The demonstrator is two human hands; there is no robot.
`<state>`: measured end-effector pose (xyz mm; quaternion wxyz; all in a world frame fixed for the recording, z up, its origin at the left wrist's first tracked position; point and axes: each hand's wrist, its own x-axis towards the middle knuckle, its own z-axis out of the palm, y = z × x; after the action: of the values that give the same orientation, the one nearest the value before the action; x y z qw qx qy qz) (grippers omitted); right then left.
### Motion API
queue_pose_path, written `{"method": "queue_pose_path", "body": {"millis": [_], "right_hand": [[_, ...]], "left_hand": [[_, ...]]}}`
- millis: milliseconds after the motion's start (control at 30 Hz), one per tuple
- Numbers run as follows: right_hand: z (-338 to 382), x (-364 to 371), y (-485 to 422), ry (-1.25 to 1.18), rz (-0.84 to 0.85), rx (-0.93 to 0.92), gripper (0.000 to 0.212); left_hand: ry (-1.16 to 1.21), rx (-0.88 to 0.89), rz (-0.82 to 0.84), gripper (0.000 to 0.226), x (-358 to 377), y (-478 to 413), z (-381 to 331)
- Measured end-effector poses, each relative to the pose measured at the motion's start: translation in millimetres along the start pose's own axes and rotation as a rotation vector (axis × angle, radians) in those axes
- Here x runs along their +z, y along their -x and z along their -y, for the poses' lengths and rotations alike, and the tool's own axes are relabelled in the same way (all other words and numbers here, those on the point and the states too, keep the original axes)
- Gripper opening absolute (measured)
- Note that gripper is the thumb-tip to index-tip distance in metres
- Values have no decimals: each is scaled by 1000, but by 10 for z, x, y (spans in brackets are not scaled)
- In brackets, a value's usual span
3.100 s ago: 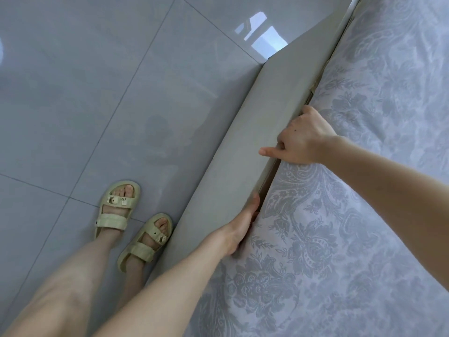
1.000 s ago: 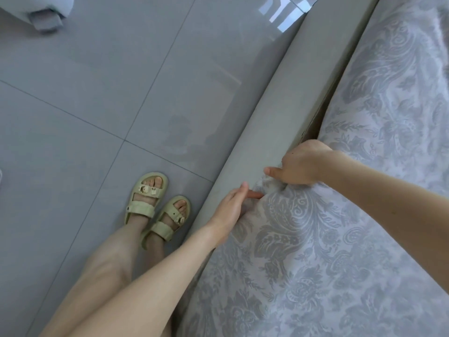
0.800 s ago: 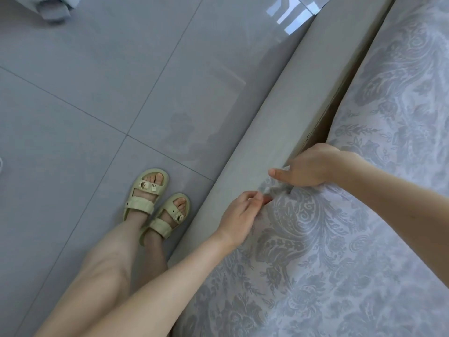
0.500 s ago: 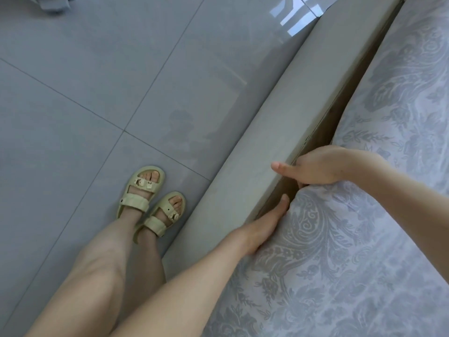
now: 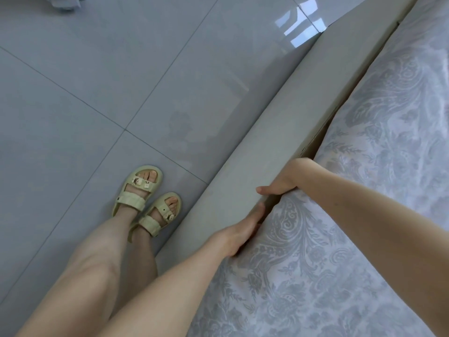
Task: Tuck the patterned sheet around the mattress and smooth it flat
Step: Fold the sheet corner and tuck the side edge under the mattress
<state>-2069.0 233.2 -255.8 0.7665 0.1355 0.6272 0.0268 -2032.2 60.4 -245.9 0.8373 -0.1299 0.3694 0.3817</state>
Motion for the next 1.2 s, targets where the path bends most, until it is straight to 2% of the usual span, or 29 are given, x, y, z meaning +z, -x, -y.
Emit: {"method": "queue_pose_path", "body": {"millis": [133,200,233,267,367,400,433,500,533,633,733,967,1033,1100,1133,1167,1200], "right_hand": [[24,-4,183,-110,27,8,109],[36,-64,411,-158,-93,-3,94],[44,-65,553,-188,-233,-17,88],[24,-41,701,-211,-445,-27,82],[-208,310,942,-326,-1310,72,65],[-293,503,988,-428,-1505,171,55],[-344,680,976,-566,-1567,260,51],[-295,865,788,-830,-1411,355,62],[-196,866,653,-882,-1326,359,67],[42,711,278,-819,-1204,428,72],[47,724,185,-794,-1224,455,71],[-32,814,429,-938,-1344,309,70],[48,895,630,-847,-1493,233,59],[227,956,776,-596,-1622,27,48],[336,968,827,-462,-1588,-88,48],[437,972,875,-348,-1461,-179,52],[524,964,914,-249,-1261,-221,60]], "left_hand": [[-101,-130,-53,78,3,-38,-122],[-146,-176,-98,85,-16,13,-132],[-175,-180,-129,86,-17,77,-129],[-200,-165,-171,86,-38,136,-94],[-254,-100,-263,88,-177,338,63],[-252,-84,-256,91,-235,401,96],[-248,-74,-259,90,-293,434,120],[-215,-44,-304,82,-365,472,106],[-194,-20,-323,79,-389,480,86],[-152,45,-338,74,-457,446,87],[-117,33,-348,75,-475,479,144],[-169,49,-323,65,-312,612,574],[-181,21,-330,62,-227,615,678],[-200,9,-329,65,-209,552,760],[-207,7,-318,65,-209,536,775],[-215,-2,-299,64,-221,506,803],[-217,-16,-279,63,-228,483,825]]}}
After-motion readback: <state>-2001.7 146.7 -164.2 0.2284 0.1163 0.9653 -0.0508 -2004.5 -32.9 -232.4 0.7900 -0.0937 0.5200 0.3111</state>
